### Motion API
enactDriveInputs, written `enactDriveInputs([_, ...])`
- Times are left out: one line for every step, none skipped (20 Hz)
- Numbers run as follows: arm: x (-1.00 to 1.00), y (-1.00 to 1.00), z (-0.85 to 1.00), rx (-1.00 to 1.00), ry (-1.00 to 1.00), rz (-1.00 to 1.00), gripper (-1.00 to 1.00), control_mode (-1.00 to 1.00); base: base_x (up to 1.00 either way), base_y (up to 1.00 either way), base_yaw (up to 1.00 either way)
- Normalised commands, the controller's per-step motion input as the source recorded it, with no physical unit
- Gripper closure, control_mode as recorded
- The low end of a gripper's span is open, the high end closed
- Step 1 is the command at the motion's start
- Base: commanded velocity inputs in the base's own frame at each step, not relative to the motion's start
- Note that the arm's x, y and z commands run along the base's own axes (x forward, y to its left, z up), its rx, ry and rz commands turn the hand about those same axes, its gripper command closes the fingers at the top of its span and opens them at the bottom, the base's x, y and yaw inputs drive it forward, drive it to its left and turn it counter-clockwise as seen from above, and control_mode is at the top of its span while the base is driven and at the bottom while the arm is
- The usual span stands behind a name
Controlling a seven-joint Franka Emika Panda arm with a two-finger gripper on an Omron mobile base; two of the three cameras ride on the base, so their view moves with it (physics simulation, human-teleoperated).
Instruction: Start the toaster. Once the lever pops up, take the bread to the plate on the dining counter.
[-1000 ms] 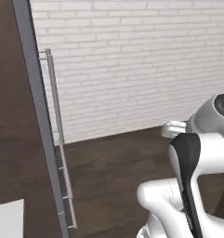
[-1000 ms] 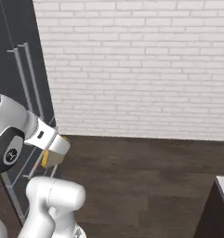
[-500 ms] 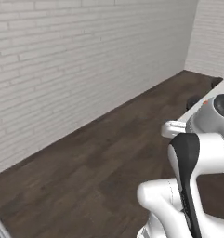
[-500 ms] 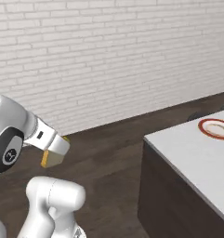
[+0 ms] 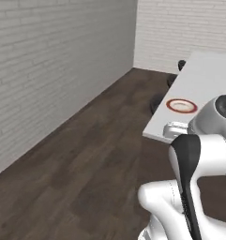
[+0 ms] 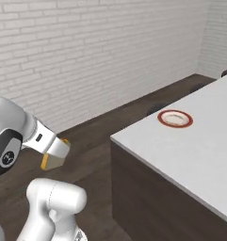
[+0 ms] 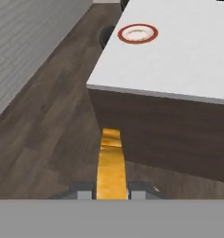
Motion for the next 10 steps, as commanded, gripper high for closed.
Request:
enactDriveInputs([0.0, 0.0, 0.0, 0.0, 0.0, 0.0, 1.0, 1.0, 0.72, 0.0, -0.37])
enactDriveInputs([0.0, 0.0, 0.0, 0.0, 0.0, 0.0, 1.0, 1.0, 0.76, 0.0, -0.38])
enactDriveInputs([0.0, 0.0, 0.0, 0.0, 0.0, 0.0, 1.0, 1.0, 0.76, 0.0, -0.39])
enactDriveInputs([0.0, 0.0, 0.0, 0.0, 0.0, 0.0, 1.0, 1.0, 0.76, 0.0, -0.4])
enactDriveInputs([0.0, 0.0, 0.0, 0.0, 0.0, 0.0, 1.0, 1.0, 0.76, 0.0, -0.4])
enactDriveInputs([0.0, 0.0, 0.0, 0.0, 0.0, 0.0, 1.0, 1.0, 0.75, 0.0, -0.39])
enactDriveInputs([0.0, 0.0, 0.0, 0.0, 0.0, 0.0, 1.0, 1.0, 0.76, 0.0, -0.39])
enactDriveInputs([0.0, 0.0, 0.0, 0.0, 0.0, 0.0, 1.0, 1.0, 0.74, 0.0, -0.39])
enactDriveInputs([0.0, 0.0, 0.0, 0.0, 0.0, 0.0, 1.0, 1.0, 0.74, 0.07, -0.39])
enactDriveInputs([0.0, 0.0, 0.0, 0.0, 0.0, 0.0, 1.0, 1.0, 0.73, 0.11, -0.39])
